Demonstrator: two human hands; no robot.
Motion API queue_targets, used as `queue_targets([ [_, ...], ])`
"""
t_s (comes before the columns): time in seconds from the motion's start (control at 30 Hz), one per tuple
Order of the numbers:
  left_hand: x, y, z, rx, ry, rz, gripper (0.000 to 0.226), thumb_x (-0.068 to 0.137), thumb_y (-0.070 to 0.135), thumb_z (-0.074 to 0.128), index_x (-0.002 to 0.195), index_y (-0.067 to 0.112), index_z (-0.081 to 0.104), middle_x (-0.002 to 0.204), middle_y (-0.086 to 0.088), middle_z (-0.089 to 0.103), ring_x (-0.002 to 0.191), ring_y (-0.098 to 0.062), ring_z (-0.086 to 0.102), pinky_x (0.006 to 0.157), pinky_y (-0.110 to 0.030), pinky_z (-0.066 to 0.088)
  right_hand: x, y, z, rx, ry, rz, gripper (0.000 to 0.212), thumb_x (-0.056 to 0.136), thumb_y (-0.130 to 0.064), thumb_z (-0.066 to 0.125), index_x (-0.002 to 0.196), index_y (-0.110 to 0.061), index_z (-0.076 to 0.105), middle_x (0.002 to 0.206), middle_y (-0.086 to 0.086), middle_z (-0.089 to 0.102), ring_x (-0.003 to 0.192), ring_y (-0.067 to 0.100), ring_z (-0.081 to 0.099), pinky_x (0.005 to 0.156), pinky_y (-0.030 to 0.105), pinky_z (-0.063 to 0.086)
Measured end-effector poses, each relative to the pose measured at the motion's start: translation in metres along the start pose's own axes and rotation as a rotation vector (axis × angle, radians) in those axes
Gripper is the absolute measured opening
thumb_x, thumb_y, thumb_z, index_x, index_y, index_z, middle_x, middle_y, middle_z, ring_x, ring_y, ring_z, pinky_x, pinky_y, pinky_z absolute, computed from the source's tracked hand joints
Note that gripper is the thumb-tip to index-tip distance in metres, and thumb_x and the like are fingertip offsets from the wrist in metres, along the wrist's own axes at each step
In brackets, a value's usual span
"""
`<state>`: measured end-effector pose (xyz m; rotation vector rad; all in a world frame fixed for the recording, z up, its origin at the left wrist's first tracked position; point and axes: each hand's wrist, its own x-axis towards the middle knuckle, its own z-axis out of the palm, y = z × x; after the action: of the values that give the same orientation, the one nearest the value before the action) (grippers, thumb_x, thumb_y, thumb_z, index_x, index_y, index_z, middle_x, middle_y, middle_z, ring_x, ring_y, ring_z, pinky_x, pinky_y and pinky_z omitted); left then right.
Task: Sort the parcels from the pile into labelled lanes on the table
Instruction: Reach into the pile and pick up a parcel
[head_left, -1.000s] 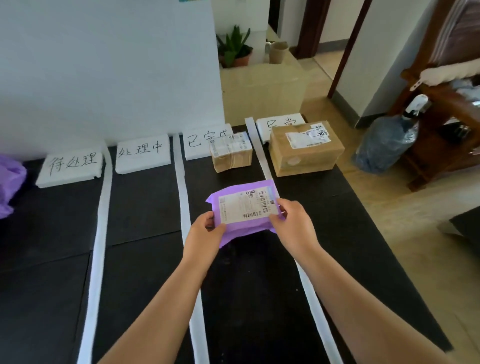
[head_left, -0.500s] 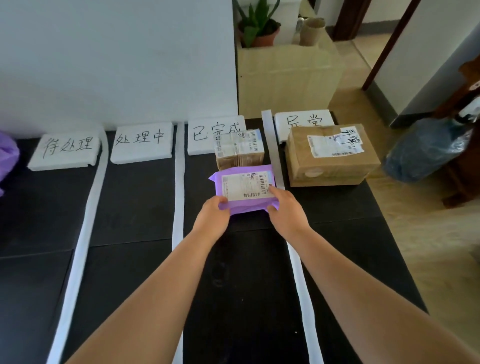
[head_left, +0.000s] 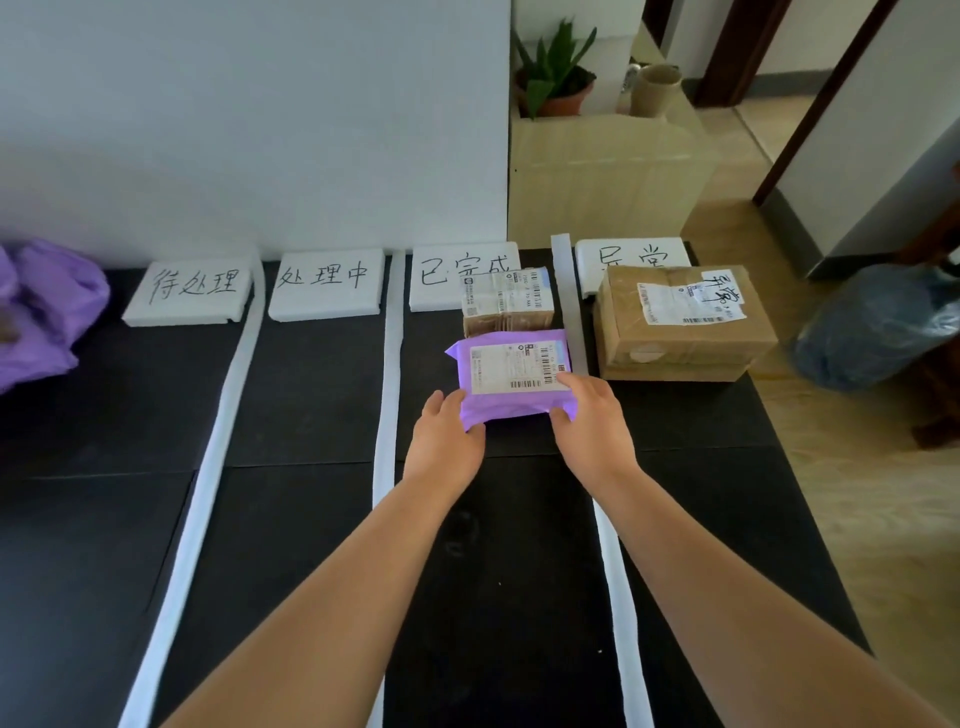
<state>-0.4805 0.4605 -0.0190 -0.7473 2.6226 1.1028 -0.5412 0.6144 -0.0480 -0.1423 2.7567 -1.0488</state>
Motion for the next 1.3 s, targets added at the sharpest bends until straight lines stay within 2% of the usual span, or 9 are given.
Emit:
queue_targets([
  [0.07, -0.013, 0.001, -0.006, 0.013, 0.012, 0.033, 0.044, 0.104, 0.018, 0.045, 0.147, 0.017, 0.04, 0.161, -0.006, 0.026, 0.149, -0.026, 0.024, 0.112, -0.036, 0.033, -0.012, -0.01, -0.003, -0.008, 0.007, -0.035, 0.048, 0.097, -0.013, 0.06, 0.143, -0.019, 0.047, 0.144, 0.004, 0.046, 0.13, 0.02, 0.048, 0.1, 0.035, 0.052],
  [0.23, -0.051, -0.019, -0.031, 0.021, 0.051, 0.024, 0.055, 0.102, 0.027, 0.05, 0.153, 0.023, 0.031, 0.164, -0.001, 0.016, 0.145, -0.023, 0.032, 0.107, -0.036, 0.039, -0.05, -0.043, -0.003, -0.032, 0.017, -0.114, 0.042, 0.098, -0.013, 0.059, 0.139, -0.019, 0.052, 0.142, 0.003, 0.05, 0.134, 0.02, 0.046, 0.105, 0.034, 0.047],
  [0.4, -0.105, -0.064, -0.07, 0.035, 0.127, 0.015, 0.057, 0.102, 0.03, 0.051, 0.154, 0.024, 0.03, 0.164, 0.0, 0.016, 0.148, -0.021, 0.026, 0.111, -0.037, 0.036, -0.101, -0.087, 0.017, -0.068, -0.044, -0.201, 0.032, 0.098, -0.015, 0.058, 0.13, -0.019, 0.058, 0.134, 0.003, 0.056, 0.124, 0.018, 0.052, 0.096, 0.027, 0.044],
  [0.57, -0.176, -0.136, -0.113, 0.0, 0.202, -0.011, 0.057, 0.101, 0.031, 0.051, 0.154, 0.025, 0.029, 0.164, 0.0, 0.018, 0.147, -0.021, 0.028, 0.114, -0.038, 0.035, -0.176, -0.14, 0.06, -0.094, -0.106, -0.288, 0.036, 0.097, -0.016, 0.061, 0.133, -0.021, 0.058, 0.135, -0.001, 0.055, 0.121, 0.012, 0.056, 0.091, 0.019, 0.042],
  [0.77, -0.265, -0.235, -0.163, -0.008, 0.286, -0.065, 0.057, 0.102, 0.033, 0.049, 0.155, 0.023, 0.027, 0.162, 0.001, 0.022, 0.145, -0.02, 0.03, 0.111, -0.035, 0.036, -0.278, -0.202, 0.123, -0.068, -0.181, -0.412, 0.036, 0.098, -0.019, 0.059, 0.134, -0.023, 0.057, 0.138, -0.004, 0.051, 0.124, 0.012, 0.052, 0.094, 0.021, 0.042],
  [0.97, -0.343, -0.334, -0.213, -0.022, 0.371, -0.12, 0.057, 0.102, 0.032, 0.048, 0.155, 0.021, 0.028, 0.161, 0.0, 0.026, 0.147, -0.02, 0.026, 0.117, -0.035, 0.028, -0.369, -0.261, 0.189, -0.05, -0.249, -0.525, 0.036, 0.098, -0.019, 0.06, 0.133, -0.023, 0.058, 0.136, -0.005, 0.053, 0.121, 0.009, 0.053, 0.088, 0.015, 0.04],
  [1.3, -0.391, -0.445, -0.272, -0.133, 0.51, -0.278, 0.054, 0.101, 0.027, 0.051, 0.152, 0.019, 0.035, 0.156, 0.0, 0.035, 0.143, -0.02, 0.034, 0.116, -0.038, 0.032, -0.437, -0.334, 0.28, -0.013, -0.428, -0.621, 0.033, 0.099, -0.019, 0.057, 0.132, -0.023, 0.058, 0.137, -0.006, 0.051, 0.124, 0.01, 0.052, 0.093, 0.018, 0.039],
])
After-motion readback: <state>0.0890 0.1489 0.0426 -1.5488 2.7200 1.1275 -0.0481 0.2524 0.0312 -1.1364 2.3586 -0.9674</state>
